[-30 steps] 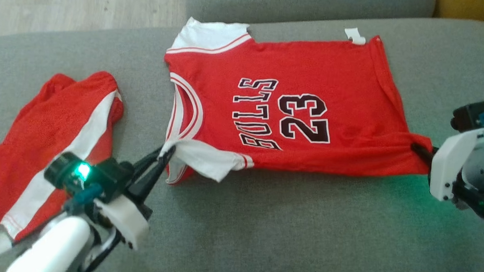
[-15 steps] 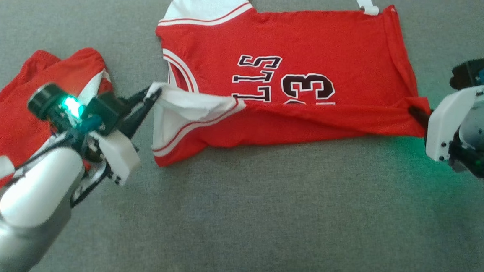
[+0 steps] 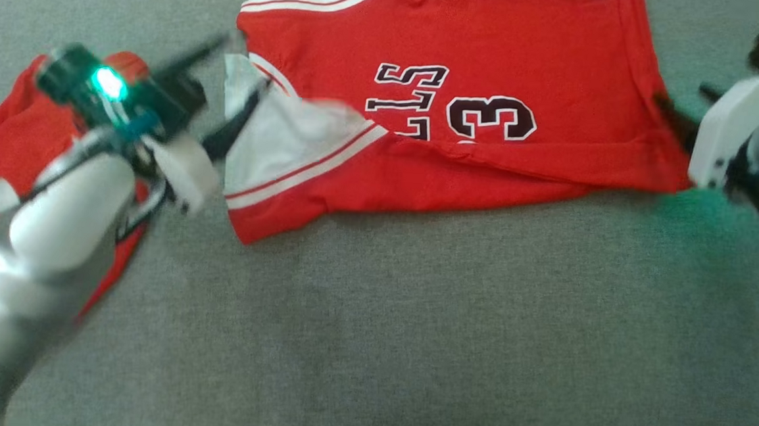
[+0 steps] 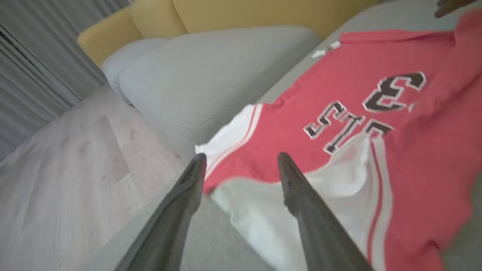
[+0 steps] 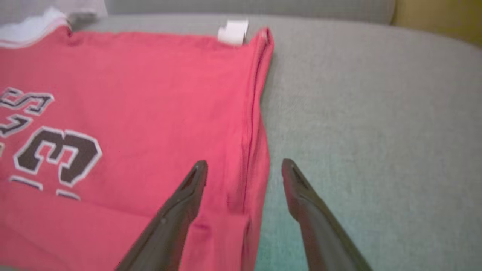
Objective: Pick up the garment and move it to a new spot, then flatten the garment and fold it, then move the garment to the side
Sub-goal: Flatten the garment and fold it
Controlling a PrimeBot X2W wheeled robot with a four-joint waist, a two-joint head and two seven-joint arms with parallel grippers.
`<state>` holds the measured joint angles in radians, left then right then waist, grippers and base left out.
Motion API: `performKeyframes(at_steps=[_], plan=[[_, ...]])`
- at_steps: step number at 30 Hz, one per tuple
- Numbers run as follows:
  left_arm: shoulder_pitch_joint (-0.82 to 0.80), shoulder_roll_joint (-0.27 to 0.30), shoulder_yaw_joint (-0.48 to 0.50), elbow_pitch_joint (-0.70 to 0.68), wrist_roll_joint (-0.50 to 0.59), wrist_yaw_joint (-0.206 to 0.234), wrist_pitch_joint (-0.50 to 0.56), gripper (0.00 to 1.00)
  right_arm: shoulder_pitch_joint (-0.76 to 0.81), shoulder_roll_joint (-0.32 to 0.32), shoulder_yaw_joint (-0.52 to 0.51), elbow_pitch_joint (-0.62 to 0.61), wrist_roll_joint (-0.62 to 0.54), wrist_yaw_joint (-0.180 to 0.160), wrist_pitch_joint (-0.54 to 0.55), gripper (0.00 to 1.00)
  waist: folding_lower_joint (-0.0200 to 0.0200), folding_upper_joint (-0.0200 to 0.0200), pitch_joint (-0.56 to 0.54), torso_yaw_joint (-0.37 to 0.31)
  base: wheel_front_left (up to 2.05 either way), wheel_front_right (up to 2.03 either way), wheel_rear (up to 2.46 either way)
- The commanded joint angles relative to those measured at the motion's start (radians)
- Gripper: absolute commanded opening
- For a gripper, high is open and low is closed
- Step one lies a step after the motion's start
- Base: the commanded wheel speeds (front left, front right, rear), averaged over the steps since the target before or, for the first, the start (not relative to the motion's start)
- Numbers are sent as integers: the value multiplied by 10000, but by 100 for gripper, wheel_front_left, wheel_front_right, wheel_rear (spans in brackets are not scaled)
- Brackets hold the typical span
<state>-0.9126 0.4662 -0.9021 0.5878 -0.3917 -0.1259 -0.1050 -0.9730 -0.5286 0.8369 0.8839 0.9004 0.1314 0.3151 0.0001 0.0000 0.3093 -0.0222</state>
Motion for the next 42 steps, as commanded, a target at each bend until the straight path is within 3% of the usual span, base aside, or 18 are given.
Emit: performKeyframes(at_steps=[1,7,11,13,16,17,22,26,30,37,42], plan=[[-719,142,569,73,-9,195,-428,100,-309,26,-178,-26,-182,-7,-547,100,-1,0,44,22,0,0,0],[-834,-559,1565,725,-541,964,-1483,100,-515,339,-570,168,-1137,-7,-3706,100,-1,0,-238,56,0,0,0],[-22,-706,2594,-303,-838,1455,-1560,100,-152,597,-1036,184,-1996,-7,-5564,100,-1,0,-647,-24,0,0,0],[736,-740,3210,-1168,-870,1720,-1563,100,154,828,-1737,19,-2364,-7,-5742,100,-1,0,-865,-71,0,0,0],[2025,-827,4007,-2395,-747,2074,-1565,100,1073,1176,-3401,-1309,-3516,-7,-5762,100,-1,0,-1167,-134,0,0,0],[2025,-827,4007,-2395,-747,2074,-1565,100,1073,1176,-3401,-1309,-3516,-7,-5762,100,-1,0,-1167,-134,0,0,0],[4172,-1355,5016,-3906,-530,2366,-1566,100,3861,2432,-5884,-3253,-5638,-7,-5766,100,-1,0,-1704,-146,0,0,0],[5574,-1949,5546,-4507,-300,2311,-1566,100,5723,3542,-7179,-4078,-6798,-7,-5767,100,-1,0,-2121,-94,0,0,0],[6659,-2465,5904,-4648,41,2135,-1567,100,6955,4263,-7949,-4361,-7504,-7,-5768,100,-1,0,-2461,-88,0,0,0],[7718,-3291,6504,-4452,424,1734,-1567,100,7835,4703,-8560,-4612,-7808,-7,-5768,100,-1,0,-2665,-76,0,0,0],[7657,-3537,6647,-3681,436,1392,-1567,100,7719,4757,-8576,-4755,-7892,-7,-5768,100,-1,0,-2543,-147,0,0,0]])
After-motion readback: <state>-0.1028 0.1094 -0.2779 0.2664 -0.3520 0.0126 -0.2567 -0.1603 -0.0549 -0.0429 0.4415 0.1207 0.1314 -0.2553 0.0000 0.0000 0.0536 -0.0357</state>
